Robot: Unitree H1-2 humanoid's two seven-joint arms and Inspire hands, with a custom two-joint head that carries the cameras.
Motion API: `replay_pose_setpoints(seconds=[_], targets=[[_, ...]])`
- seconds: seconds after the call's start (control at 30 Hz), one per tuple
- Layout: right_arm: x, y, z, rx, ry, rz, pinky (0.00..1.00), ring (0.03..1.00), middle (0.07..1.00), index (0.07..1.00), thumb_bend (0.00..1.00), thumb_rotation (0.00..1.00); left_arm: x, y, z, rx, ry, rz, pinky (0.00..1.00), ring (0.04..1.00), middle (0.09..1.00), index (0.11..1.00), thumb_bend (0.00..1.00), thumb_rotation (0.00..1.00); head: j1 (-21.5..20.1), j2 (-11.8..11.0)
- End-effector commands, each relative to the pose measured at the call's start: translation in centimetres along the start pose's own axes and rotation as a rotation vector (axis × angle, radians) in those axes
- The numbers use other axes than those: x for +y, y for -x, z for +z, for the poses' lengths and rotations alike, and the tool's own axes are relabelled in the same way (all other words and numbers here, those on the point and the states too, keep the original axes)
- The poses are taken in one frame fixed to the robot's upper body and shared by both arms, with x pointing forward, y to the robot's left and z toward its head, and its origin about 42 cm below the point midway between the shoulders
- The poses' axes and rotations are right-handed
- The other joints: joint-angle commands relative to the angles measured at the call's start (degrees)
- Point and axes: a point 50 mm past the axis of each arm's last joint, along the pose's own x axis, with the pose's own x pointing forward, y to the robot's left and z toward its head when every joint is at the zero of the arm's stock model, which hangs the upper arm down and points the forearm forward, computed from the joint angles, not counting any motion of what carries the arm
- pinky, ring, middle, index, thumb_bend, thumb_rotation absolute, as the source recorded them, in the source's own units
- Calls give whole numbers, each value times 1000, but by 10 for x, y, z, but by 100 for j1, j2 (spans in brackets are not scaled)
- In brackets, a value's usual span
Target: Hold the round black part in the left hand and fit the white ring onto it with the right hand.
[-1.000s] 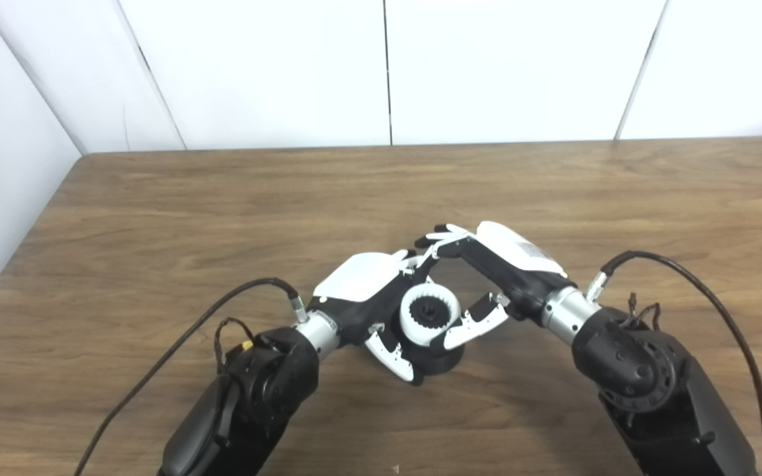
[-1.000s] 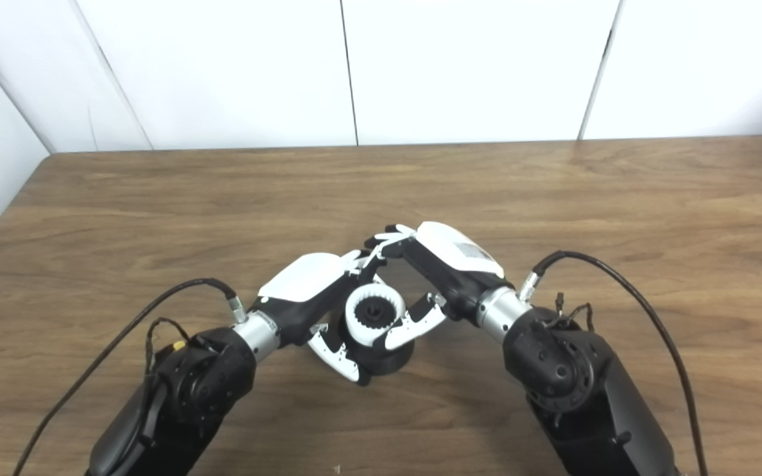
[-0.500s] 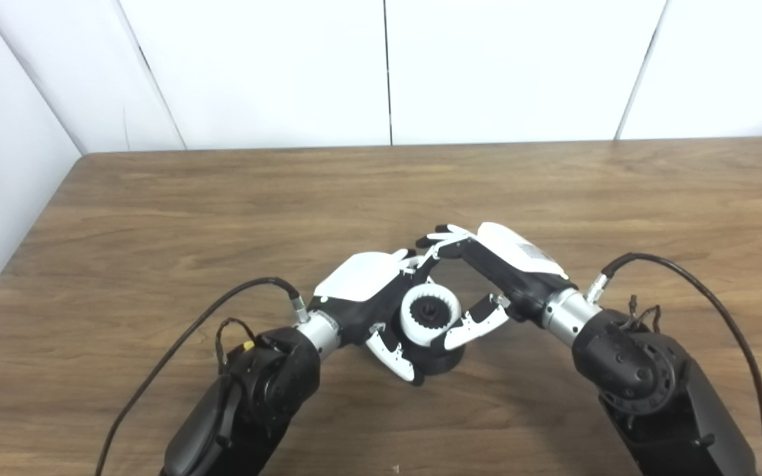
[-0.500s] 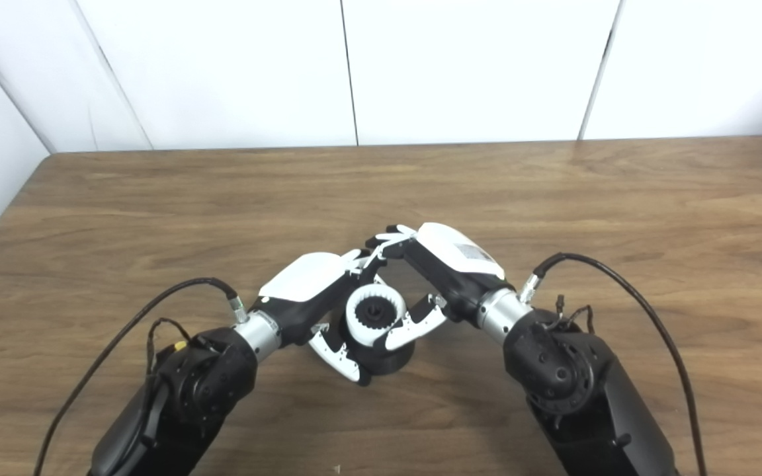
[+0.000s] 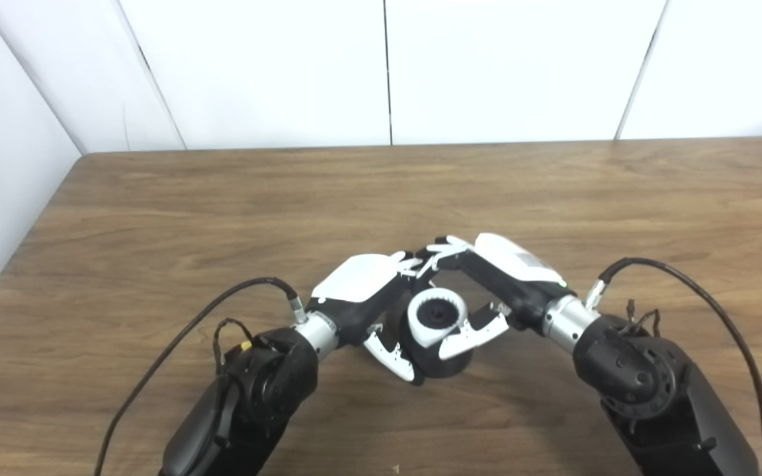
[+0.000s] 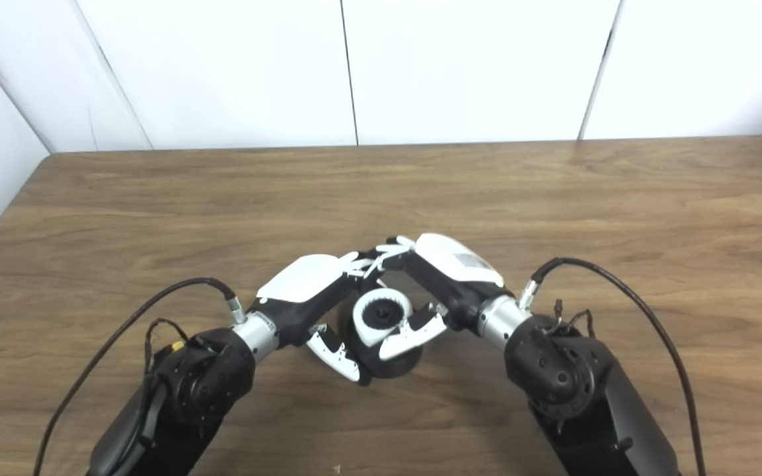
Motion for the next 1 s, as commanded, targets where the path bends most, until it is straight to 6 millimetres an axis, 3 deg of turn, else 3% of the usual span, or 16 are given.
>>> replay_pose_setpoints(seconds=[0.0, 0.4, 0.67, 0.8, 0.97], targets=[[-14, -2, 9, -37, 24, -35, 849, 970, 892, 669, 967, 345, 9, -3, 5, -16, -12, 26, 923, 1000, 957, 743, 1000, 211, 2, 12], [-16, 1, 6, -29, 24, -37, 857, 972, 902, 697, 977, 344, 5, -1, 1, 1, -15, 21, 933, 1000, 961, 820, 1000, 230, 14, 14], [-20, 5, 0, -18, 12, -75, 813, 962, 955, 845, 1000, 379, 6, 7, -6, 29, -11, 12, 922, 1000, 966, 863, 1000, 257, 15, 6], [-22, 8, -3, -13, -6, -87, 838, 978, 979, 912, 1000, 398, 8, 13, -10, 49, -18, 6, 921, 1000, 970, 889, 1000, 255, 6, 6], [-26, 14, -10, -4, -18, -94, 851, 995, 989, 930, 1000, 426, 10, 23, -19, 60, -14, 8, 924, 1000, 973, 915, 1000, 276, 13, 19]])
